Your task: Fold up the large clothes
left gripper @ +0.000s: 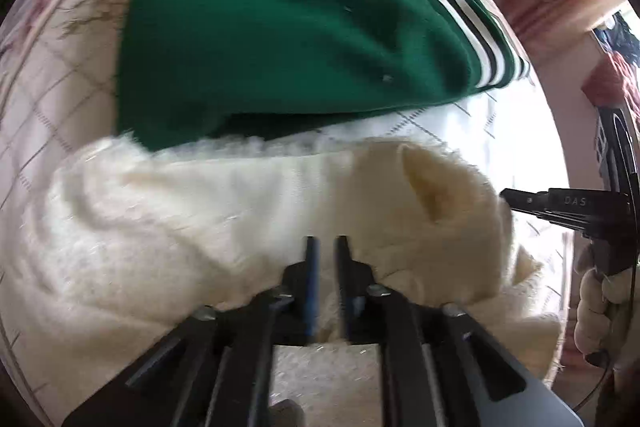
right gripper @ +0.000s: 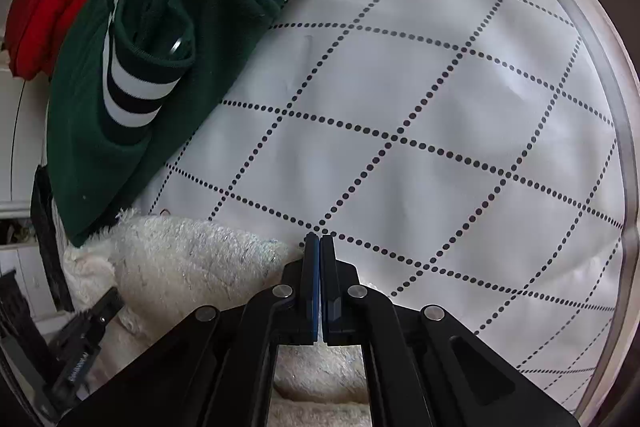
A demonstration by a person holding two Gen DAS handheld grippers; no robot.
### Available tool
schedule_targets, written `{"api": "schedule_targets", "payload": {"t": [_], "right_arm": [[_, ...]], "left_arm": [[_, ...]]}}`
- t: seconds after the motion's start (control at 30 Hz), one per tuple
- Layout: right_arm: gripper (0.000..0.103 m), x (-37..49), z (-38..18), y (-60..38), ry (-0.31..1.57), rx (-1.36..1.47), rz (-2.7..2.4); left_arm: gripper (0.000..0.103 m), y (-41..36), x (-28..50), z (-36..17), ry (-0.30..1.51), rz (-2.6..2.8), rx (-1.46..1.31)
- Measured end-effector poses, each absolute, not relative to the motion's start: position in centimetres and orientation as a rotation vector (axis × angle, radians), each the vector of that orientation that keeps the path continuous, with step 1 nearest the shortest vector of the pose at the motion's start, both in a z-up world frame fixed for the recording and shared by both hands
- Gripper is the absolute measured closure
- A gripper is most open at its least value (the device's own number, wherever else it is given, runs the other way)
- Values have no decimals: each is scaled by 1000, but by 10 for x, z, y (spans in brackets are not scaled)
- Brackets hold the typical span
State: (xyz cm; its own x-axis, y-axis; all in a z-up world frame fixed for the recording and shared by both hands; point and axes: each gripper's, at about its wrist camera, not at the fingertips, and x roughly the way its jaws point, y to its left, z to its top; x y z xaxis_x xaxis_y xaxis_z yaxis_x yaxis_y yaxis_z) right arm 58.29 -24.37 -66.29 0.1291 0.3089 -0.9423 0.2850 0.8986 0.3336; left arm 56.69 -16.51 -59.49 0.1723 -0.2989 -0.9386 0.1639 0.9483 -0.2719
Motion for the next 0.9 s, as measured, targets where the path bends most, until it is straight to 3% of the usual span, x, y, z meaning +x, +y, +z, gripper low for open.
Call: {"api": "schedule_targets", "payload": {"t": [0.03, 0.07, 0.1, 0.3, 0.37, 0.43, 0.5, 0.63, 0.7, 0.73, 0.77, 0.9], "right_arm": [[102, 584, -662, -243, 1470, 495, 22], [102, 585, -662, -244, 1476, 491, 26], [102, 585, -660, -245, 1479, 488, 28], [102, 587, -660, -247, 1492, 460, 31], [102, 586, -658, -246, 1492, 458, 31], [102, 584, -658, -239, 1486, 451, 34], [102, 580, -652, -237, 1464, 444, 40], [101, 570, -630, -230, 1434, 379, 64], [82, 570, -626, -222, 1430, 341, 89], [51, 570, -624, -218, 1430, 328, 100], [31, 570, -620, -213, 1419, 304, 109], [29, 572, -615, -187, 1418, 170, 147]], "left_arm": [[26, -170, 570, -597, 1365, -354, -102], [8, -177, 570, -598, 1365, -365, -83], [1, -186, 573, -600, 1361, -401, -56], [3, -223, 588, -628, 1390, -373, 136], [23, -231, 579, -625, 1342, -375, 188], [71, -237, 572, -620, 1312, -392, 215], [93, -244, 562, -615, 1289, -402, 239], [98, -252, 555, -612, 1260, -376, 249], [98, -249, 552, -609, 1252, -370, 246], [98, -247, 543, -608, 1251, -365, 239], [99, -243, 547, -603, 1250, -362, 236], [99, -230, 541, -593, 1247, -343, 214]]}}
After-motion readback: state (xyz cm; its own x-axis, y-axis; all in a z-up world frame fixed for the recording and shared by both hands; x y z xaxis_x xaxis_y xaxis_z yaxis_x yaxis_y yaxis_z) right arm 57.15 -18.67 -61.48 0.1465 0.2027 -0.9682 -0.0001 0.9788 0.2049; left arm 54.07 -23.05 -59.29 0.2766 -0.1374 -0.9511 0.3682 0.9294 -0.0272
